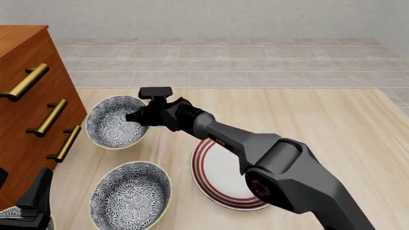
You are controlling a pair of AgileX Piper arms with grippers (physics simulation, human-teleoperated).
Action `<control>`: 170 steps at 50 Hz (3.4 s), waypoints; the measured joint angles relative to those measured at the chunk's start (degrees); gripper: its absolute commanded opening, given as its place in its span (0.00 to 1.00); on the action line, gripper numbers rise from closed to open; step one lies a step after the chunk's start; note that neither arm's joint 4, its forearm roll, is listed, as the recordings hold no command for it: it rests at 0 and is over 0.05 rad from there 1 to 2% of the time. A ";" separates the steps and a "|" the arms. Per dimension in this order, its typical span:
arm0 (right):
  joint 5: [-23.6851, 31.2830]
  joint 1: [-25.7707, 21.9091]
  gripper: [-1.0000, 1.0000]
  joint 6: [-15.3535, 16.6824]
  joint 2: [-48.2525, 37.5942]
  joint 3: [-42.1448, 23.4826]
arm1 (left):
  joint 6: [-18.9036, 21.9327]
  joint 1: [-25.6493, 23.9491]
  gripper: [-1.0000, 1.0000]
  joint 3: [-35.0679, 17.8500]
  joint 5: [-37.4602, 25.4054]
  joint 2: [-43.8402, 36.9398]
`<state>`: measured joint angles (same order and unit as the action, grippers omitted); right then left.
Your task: Pick up the bowl and put it in the front on the plate.
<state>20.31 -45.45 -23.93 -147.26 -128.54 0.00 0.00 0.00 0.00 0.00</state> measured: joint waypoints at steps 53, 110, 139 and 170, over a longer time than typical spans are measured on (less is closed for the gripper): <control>3.74 6.57 0.00 -2.26 14.00 9.28 | 0.00 0.00 1.00 0.00 0.00 0.00; -2.40 10.58 0.00 -5.81 42.74 46.42 | 0.00 0.00 1.00 0.00 0.00 0.00; -6.01 13.74 0.00 -6.84 54.68 62.22 | 0.00 0.00 1.00 0.00 0.00 0.00; -8.98 17.79 0.00 -7.47 64.35 75.67 | 0.00 0.00 1.00 0.00 0.00 0.00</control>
<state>11.33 -27.66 -31.40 -82.90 -52.87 0.00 0.00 0.00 0.00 0.00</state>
